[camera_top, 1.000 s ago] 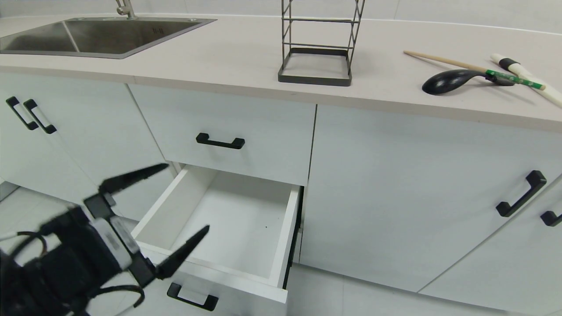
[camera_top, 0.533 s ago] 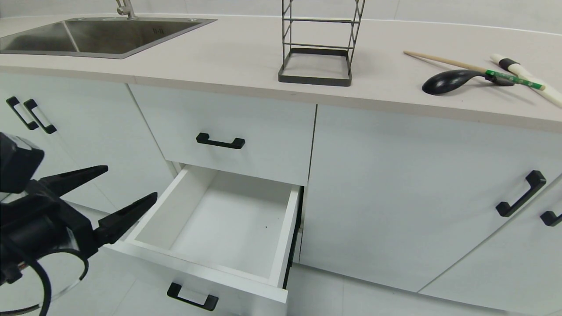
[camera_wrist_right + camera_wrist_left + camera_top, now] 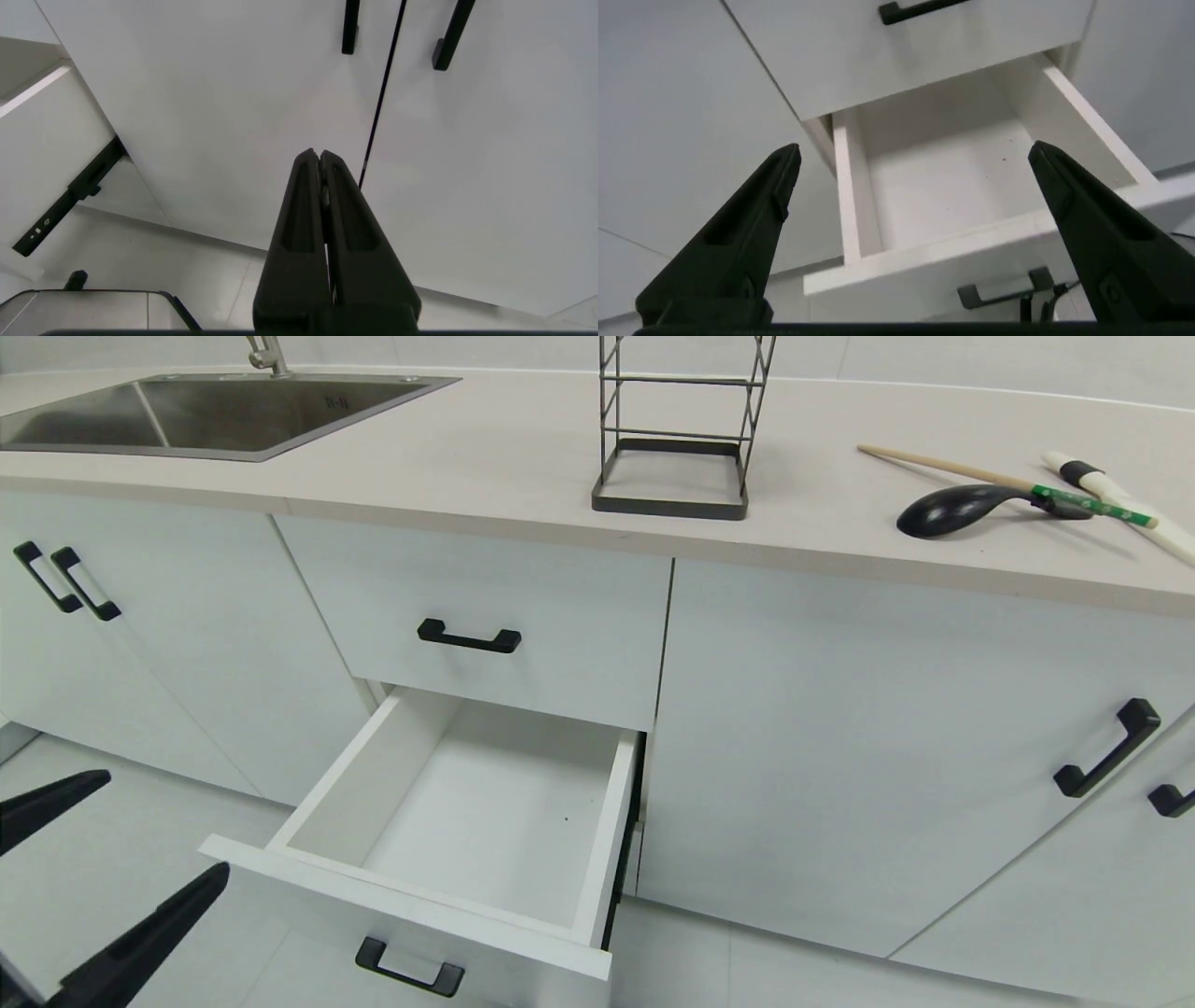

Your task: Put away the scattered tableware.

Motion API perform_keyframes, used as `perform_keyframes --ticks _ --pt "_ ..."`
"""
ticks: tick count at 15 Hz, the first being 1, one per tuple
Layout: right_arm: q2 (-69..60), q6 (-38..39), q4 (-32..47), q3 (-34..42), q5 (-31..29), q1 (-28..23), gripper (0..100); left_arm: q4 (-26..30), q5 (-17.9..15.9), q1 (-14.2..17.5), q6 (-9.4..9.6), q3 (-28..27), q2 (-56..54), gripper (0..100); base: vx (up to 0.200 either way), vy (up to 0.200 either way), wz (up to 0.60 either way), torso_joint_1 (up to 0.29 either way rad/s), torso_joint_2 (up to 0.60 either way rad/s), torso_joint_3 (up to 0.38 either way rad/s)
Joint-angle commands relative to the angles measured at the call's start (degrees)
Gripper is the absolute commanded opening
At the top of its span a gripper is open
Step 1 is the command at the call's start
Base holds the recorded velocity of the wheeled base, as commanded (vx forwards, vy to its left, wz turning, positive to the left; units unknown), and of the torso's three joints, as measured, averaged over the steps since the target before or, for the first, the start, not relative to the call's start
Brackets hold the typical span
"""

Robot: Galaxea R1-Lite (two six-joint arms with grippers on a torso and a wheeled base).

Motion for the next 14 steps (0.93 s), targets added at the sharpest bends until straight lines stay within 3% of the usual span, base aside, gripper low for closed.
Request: perform_keyframes --ticks 1,2,3,4,5,7,8,9,10,11,12,13,14 --pt "0.1 0.1 0.0 0.0 0.0 0.0 0 3.2 -1.7 -1.4 -3.81 5.8 -16.9 100 0.0 0.0 0.0 0.0 0.0 0.0" --pt "0.1 0.0 0.0 0.0 0.0 0.0 0 6.1 -4.5 -2.8 -7.67 9.7 -25.3 100 0.0 0.0 0.0 0.0 0.0 0.0" --pt "0.1 0.0 0.0 0.0 0.0 0.0 0 9.2 -4.6 -3.0 -10.57 11.4 -31.4 100 0.0 0.0 0.0 0.0 0.0 0.0" --pt "0.1 0.0 0.0 0.0 0.0 0.0 0 15.2 -4.3 -2.8 -12.07 11.2 -35.0 100 0.0 0.0 0.0 0.0 0.0 0.0" --pt "0.1 0.1 0.0 0.0 0.0 0.0 0 16.8 -3.3 -2.8 -12.77 11.3 -33.8 100 0.0 0.0 0.0 0.0 0.0 0.0" --pt "0.0 0.0 0.0 0.0 0.0 0.0 0 21.9 2.4 -2.8 -11.63 11.3 -34.0 100 0.0 0.0 0.0 0.0 0.0 0.0" --pt "0.1 0.1 0.0 -0.1 0.0 0.0 0 25.7 9.0 -2.8 -11.54 11.0 -33.9 100 0.0 0.0 0.0 0.0 0.0 0.0" --pt "0.1 0.0 0.0 0.0 0.0 0.0 0 25.6 14.0 -2.8 -11.72 11.0 -33.9 100 0.0 0.0 0.0 0.0 0.0 0.0" --pt "0.1 0.0 0.0 0.0 0.0 0.0 0 27.6 17.5 -2.7 -13.03 11.4 -34.0 100 0.0 0.0 0.0 0.0 0.0 0.0" --pt "0.1 0.0 0.0 0.0 0.0 0.0 0 27.9 18.2 -2.3 -15.76 11.4 -34.0 100 0.0 0.0 0.0 0.0 0.0 0.0" --pt "0.1 0.0 0.0 0.0 0.0 0.0 0 27.9 18.4 -1.6 -16.29 11.4 -34.0 100 0.0 0.0 0.0 0.0 0.0 0.0" --pt "0.1 0.1 0.0 0.0 0.0 0.0 0 27.9 18.3 4.4 -15.06 11.4 -36.6 100 0.0 0.0 0.0 0.0 0.0 0.0" --pt "0.1 0.0 0.0 0.0 0.0 0.0 0 27.9 18.4 4.3 -15.14 11.4 -37.6 100 0.0 0.0 0.0 0.0 0.0 0.0"
